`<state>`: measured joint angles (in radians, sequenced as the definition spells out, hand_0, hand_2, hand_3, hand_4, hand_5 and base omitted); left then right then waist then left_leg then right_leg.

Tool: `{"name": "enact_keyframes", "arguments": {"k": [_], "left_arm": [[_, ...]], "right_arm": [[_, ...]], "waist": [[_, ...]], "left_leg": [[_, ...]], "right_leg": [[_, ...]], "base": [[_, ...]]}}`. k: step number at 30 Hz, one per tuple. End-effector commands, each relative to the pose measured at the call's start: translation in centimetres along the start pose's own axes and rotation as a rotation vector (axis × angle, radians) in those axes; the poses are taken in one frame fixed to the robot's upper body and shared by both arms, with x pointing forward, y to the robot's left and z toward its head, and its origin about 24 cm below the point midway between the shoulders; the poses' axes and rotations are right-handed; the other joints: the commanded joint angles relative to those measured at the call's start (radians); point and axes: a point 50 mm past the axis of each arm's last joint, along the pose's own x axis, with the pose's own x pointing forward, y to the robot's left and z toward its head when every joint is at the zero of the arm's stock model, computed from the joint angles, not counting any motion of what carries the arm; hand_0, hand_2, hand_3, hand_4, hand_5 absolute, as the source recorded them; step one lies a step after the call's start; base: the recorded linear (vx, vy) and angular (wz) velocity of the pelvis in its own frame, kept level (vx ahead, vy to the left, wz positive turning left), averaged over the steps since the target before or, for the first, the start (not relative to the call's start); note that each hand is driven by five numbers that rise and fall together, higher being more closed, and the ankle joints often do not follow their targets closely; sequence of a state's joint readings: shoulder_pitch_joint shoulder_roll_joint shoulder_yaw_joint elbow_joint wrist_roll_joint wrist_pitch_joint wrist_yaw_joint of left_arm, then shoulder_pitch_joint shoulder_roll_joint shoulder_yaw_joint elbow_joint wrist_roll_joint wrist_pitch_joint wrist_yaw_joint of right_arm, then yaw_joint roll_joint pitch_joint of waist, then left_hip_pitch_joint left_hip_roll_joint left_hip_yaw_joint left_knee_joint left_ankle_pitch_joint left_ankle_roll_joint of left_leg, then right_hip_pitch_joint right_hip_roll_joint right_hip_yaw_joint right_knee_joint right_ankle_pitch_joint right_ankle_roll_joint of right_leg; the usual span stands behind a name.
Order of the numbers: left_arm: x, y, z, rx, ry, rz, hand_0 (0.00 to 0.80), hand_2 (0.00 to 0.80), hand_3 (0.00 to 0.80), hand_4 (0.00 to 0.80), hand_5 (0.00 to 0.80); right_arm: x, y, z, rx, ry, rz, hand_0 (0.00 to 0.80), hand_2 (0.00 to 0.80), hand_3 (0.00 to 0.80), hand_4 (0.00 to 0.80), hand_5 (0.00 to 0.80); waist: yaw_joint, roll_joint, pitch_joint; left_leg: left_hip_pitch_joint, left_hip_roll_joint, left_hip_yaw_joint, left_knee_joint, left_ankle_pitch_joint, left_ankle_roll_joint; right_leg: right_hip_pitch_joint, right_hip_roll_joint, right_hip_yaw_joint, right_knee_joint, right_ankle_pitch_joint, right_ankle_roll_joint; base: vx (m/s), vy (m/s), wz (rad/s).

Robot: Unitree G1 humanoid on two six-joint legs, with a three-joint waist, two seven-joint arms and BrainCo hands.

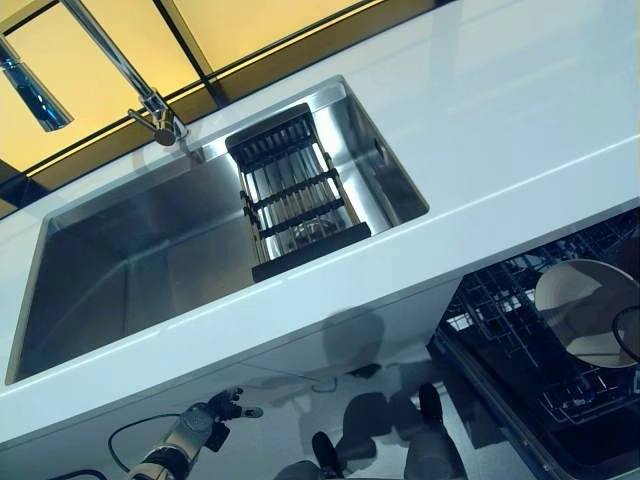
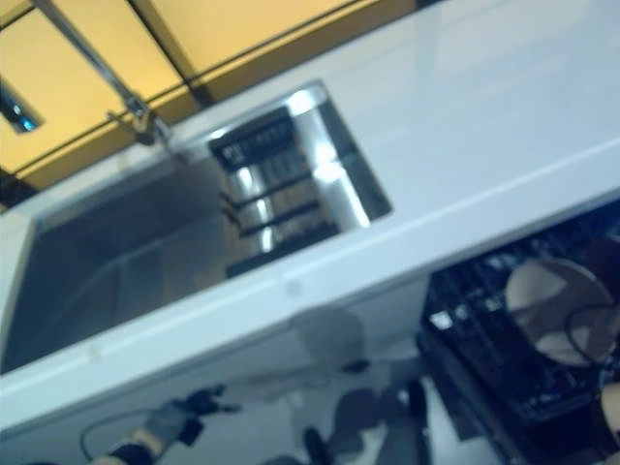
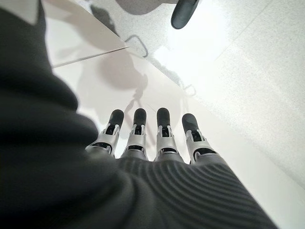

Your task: Take plates into dishwasher

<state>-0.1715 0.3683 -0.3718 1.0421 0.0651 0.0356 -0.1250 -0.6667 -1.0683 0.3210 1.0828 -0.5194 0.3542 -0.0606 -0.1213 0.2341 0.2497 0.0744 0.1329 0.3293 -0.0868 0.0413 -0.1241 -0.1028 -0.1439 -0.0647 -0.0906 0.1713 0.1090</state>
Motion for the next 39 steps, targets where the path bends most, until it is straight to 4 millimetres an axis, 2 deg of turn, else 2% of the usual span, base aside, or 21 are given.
{"name": "enact_keyframes", "arguments": {"k": [1,2,3,4,5,16,26,32,39], "left_arm": [[-0.3,2.5,-0.2,0.088,0.037,0.053,0.0,0.0,0.0,0.0,0.0],[-0.3,2.5,-0.1,0.088,0.038,0.054,0.0,0.0,0.0,0.0,0.0],[-0.3,2.6,-0.2,0.087,0.04,0.055,0.0,0.0,0.0,0.0,0.0],[-0.3,2.6,-0.1,0.087,0.041,0.056,0.0,0.0,0.0,0.0,0.0],[-0.3,2.6,-0.1,0.086,0.045,0.056,0.0,0.0,0.0,0.0,0.0],[-0.3,2.6,-0.6,0.087,0.071,0.058,0.0,0.0,0.0,0.0,0.0],[-0.6,2.7,-2.0,0.09,0.11,0.067,0.0,0.0,0.0,0.0,0.0],[-0.9,3.0,-2.9,0.09,0.145,0.078,0.0,0.0,0.0,0.0,0.0],[-1.0,2.9,-3.6,0.079,0.165,0.082,0.0,0.0,0.0,0.0,0.0]], "right_arm": [[-0.8,4.1,2.3,-0.031,-0.051,0.16,0.8,0.8,0.8,0.8,0.8],[-0.8,4.1,2.2,-0.018,-0.046,0.164,0.8,0.8,0.8,0.8,0.8],[-0.8,4.0,2.1,-0.018,-0.044,0.169,0.684,0.684,0.684,0.684,0.684],[-0.8,4.0,2.0,-0.012,-0.044,0.168,0.48,0.48,0.48,0.48,0.48],[-0.8,4.1,1.9,-0.004,-0.042,0.162,0.0,0.0,0.0,0.0,0.0],[-0.7,4.0,0.9,0.013,-0.017,0.143,0.0,0.0,0.0,0.0,0.0],[-0.6,3.7,-0.5,0.022,0.01,0.125,0.0,0.0,0.0,0.0,0.0],[-0.4,3.1,-2.3,0.019,0.043,0.099,0.0,0.0,0.0,0.0,0.0],[-0.2,2.2,-4.3,0.019,0.078,0.069,0.0,0.0,0.0,0.0,0.0]], "waist": [[0.006,-0.082,-0.005],[0.006,-0.085,-0.005],[0.005,-0.087,-0.007],[0.005,-0.089,-0.008],[0.004,-0.092,-0.01],[-0.001,-0.136,-0.026],[-0.003,-0.188,-0.053],[-0.011,-0.224,-0.079],[-0.022,-0.245,-0.103]], "left_leg": [[0.03,-0.008,-0.039,0.0,-0.017,-0.005],[0.031,-0.006,-0.039,0.0,-0.018,-0.006],[0.033,-0.005,-0.039,0.0,-0.018,-0.006],[0.033,-0.004,-0.039,0.0,-0.018,-0.005],[0.035,-0.004,-0.038,0.0,-0.019,-0.005],[0.048,0.007,-0.033,0.0,-0.025,-0.001],[0.066,0.022,-0.031,0.0,-0.034,0.004],[0.078,0.034,-0.023,0.0,-0.038,0.004],[0.091,0.042,-0.01,0.0,-0.041,0.003]], "right_leg": [[0.011,-0.037,-0.012,0.003,-0.043,0.055],[0.011,-0.036,-0.011,0.003,-0.042,0.055],[0.011,-0.035,-0.01,0.003,-0.042,0.055],[0.013,-0.034,-0.009,0.003,-0.043,0.055],[0.015,-0.032,-0.007,0.003,-0.043,0.055],[0.027,-0.019,0.001,0.003,-0.046,0.055],[0.044,-0.003,0.008,0.003,-0.048,0.055],[0.057,0.011,0.017,0.003,-0.049,0.056],[0.063,0.021,0.031,0.003,-0.05,0.057]], "base": [[0.0,0.0,0.0],[0.0,0.0,0.0],[0.0,0.0,0.0],[0.0,0.0,0.0],[0.0,0.0,0.0],[0.009,0.002,0.0],[0.01,0.001,0.0],[0.032,-0.002,-0.02],[0.039,0.014,-0.09]]}}
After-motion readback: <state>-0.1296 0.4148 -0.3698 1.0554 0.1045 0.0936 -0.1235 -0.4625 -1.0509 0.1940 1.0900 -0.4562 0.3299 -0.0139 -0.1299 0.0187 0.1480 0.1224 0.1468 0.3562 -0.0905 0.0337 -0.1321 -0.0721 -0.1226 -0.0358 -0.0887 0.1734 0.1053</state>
